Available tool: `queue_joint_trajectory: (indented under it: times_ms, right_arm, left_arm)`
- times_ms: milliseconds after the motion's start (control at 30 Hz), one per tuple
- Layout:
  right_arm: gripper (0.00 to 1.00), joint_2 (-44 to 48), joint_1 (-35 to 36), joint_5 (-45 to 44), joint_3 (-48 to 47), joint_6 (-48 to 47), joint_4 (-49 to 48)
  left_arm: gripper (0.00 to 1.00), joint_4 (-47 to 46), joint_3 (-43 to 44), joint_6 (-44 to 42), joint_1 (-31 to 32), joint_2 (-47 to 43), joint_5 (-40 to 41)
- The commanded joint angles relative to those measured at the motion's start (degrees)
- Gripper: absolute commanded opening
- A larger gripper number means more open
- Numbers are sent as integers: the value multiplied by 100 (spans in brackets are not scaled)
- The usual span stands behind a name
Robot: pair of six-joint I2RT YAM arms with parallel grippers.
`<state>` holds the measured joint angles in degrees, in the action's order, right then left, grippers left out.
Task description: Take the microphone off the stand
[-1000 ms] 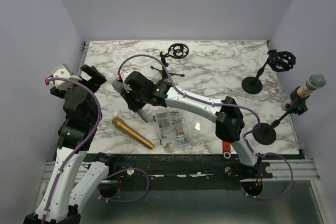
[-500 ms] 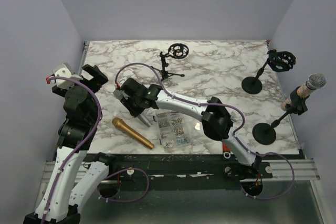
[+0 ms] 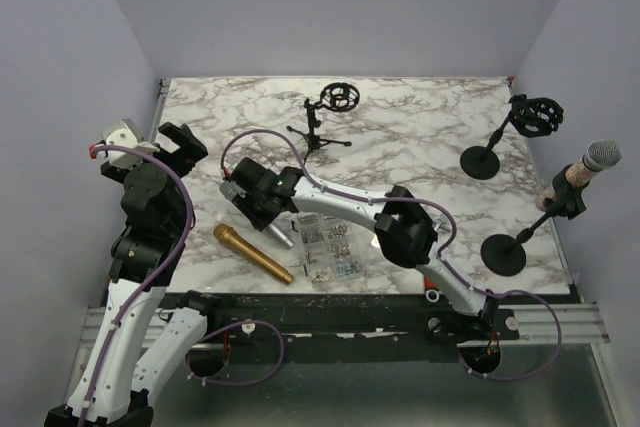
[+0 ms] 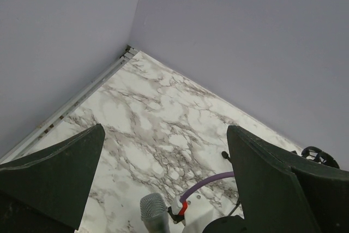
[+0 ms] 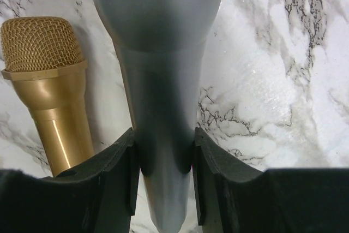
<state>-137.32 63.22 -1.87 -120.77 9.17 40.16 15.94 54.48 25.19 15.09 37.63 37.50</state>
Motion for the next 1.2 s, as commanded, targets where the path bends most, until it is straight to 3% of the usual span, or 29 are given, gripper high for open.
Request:
queue_joint_trajectory:
  times_ms: [0,433,1167]
  right_arm:
    - [22,-318,60,-37,42,37,48]
    - [40,-349,67,-75,173,53,-34]
    - [55,117,66,-401,-26,160,130]
  left_arm:
    - [98,-31,-60,65,-24,-25,-171]
    - [98,-38,-67,83,-24,-19,-275]
    - [98,-40,-78,135,-23,-49,-393]
